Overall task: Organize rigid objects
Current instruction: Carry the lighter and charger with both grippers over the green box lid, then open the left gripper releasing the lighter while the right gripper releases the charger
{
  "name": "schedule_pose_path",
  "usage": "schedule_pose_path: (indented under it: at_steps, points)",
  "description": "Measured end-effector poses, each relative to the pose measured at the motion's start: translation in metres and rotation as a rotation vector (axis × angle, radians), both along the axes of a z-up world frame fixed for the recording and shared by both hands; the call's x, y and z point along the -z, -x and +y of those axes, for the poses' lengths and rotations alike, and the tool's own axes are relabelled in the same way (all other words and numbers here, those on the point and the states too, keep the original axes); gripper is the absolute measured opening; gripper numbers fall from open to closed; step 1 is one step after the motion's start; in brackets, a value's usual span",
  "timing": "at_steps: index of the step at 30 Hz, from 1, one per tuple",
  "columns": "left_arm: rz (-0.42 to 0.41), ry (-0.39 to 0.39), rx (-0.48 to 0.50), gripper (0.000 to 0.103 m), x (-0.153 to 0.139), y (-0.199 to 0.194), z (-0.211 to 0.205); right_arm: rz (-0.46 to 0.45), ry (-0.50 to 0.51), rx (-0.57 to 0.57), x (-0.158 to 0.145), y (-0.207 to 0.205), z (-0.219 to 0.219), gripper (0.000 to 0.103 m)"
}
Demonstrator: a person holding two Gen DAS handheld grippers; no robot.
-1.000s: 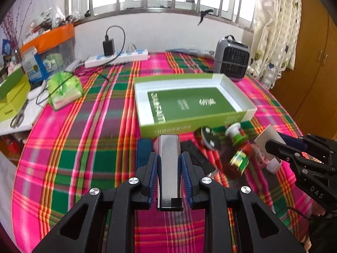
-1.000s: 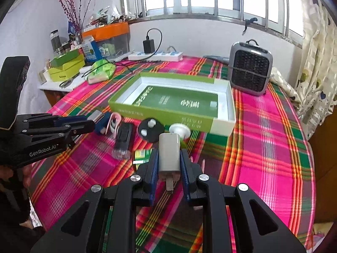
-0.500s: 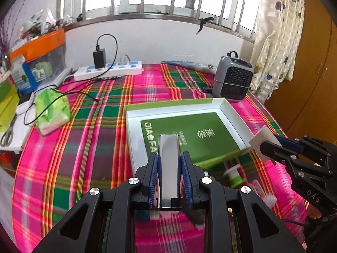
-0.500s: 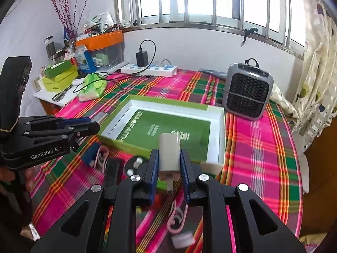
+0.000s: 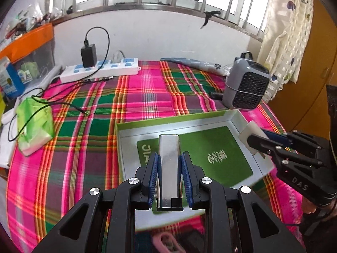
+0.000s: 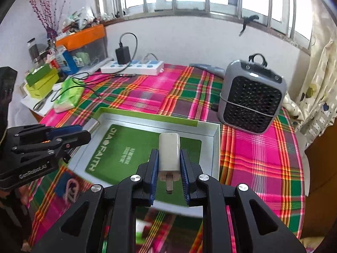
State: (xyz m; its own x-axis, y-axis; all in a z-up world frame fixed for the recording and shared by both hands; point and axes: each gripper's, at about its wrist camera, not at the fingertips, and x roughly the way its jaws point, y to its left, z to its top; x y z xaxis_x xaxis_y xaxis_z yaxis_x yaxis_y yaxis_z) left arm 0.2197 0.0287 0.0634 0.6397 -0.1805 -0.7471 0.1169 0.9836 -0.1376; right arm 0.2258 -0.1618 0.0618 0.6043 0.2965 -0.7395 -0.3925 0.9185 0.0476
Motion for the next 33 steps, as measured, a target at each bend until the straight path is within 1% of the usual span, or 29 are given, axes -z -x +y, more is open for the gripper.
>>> schedule_pose_path:
  at_steps: [5, 11, 23, 33]
  points:
    - [0.028, -0.008, -0.016, 0.022, 0.014, -0.018, 0.001, 0.04, 0.003, 0.019, 0.016, -0.02, -0.001, 0.021]
    - [0.059, -0.02, -0.016, 0.022, 0.028, -0.031, 0.001, 0.066, 0.017, 0.024, 0.029, -0.035, 0.0, 0.021]
    - [0.105, -0.042, -0.02, 0.022, 0.044, -0.045, -0.002, 0.089, 0.021, 0.023, 0.041, -0.05, 0.004, 0.021]
    - [0.104, -0.056, -0.017, 0.022, 0.045, -0.047, -0.003, 0.087, 0.009, 0.027, 0.042, -0.054, 0.004, 0.021]
